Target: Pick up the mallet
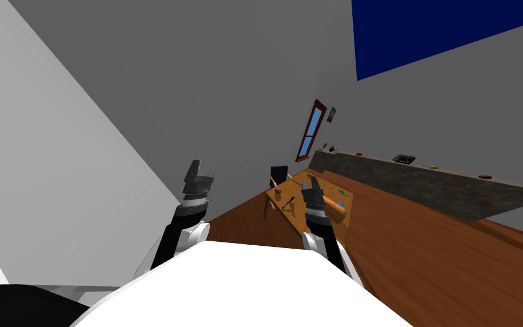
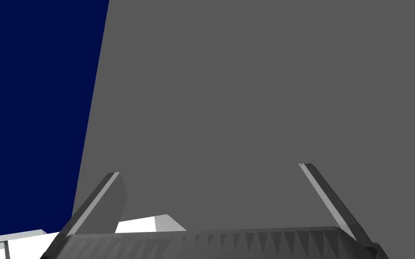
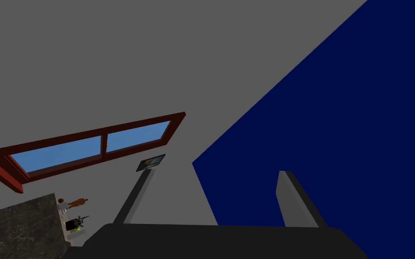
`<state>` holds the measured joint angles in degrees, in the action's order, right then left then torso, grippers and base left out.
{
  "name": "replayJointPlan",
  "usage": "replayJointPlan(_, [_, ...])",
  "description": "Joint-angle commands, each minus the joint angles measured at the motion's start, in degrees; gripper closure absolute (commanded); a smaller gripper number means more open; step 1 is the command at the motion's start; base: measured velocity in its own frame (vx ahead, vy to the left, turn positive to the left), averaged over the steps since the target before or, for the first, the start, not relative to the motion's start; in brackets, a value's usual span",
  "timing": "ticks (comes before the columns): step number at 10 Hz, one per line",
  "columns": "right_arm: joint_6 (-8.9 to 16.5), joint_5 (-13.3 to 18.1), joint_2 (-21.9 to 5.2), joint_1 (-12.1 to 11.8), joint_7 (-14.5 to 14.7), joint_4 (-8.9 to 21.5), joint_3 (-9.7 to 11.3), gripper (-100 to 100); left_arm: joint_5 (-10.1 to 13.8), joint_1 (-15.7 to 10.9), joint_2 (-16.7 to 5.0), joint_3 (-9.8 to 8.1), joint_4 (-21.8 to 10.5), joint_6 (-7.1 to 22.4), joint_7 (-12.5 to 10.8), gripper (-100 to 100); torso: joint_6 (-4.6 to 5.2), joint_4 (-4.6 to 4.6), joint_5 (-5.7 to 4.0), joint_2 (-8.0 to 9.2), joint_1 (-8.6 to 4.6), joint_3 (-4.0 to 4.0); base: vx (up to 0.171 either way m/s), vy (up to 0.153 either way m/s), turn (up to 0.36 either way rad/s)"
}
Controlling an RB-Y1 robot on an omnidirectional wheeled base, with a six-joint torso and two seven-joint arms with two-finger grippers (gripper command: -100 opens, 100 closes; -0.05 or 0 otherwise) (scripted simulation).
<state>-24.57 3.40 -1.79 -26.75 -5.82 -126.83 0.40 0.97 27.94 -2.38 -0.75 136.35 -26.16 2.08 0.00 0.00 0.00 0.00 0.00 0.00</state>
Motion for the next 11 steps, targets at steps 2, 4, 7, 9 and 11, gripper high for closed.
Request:
replayJointPlan(2, [2.27,-1.93,-2.85,0.85,-0.20,-0.18,-1.50,-100,0.00,0.00,0.00,0.00,0.00,0.00,0.00,0,0.02,0.00,0.00,-0.02,-0.02,-0.01,0.012,-0.001,-0.110])
replayJointPlan(4, [4.59,-3.90,-3.89,1.74,-0.45,-0.27,-2.99,-100,0.00,0.00,0.00,0.00,0.00,0.00,0.00,0,0.01,-0.02,-0.01,-0.07,-0.04,-0.04,0.023,-0.001,-0.107])
replayJointPlan(7, [9.20,-7.79,-4.48,3.49,-1.25,-0.12,-5.90,-100,0.00,0.01,0.00,0.00,0.00,0.00,0.00,0,0.01,-0.03,0.00,-0.13,0.01,-0.08,0.032,0.007,-0.151])
replayJointPlan(9, [12.90,-10.88,-4.61,4.86,-2.31,0.40,-8.18,-100,0.00,0.01,0.00,0.00,0.00,0.00,0.00,0,0.01,-0.03,0.00,-0.14,0.02,-0.08,0.033,0.012,-0.188])
replayJointPlan(11, [16.52,-14.29,-4.77,6.36,-4.01,1.44,-10.58,-100,0.00,0.01,0.00,0.00,0.00,0.00,0.00,0,0.01,-0.04,0.00,-0.17,0.01,-0.10,0.058,0.018,-0.160])
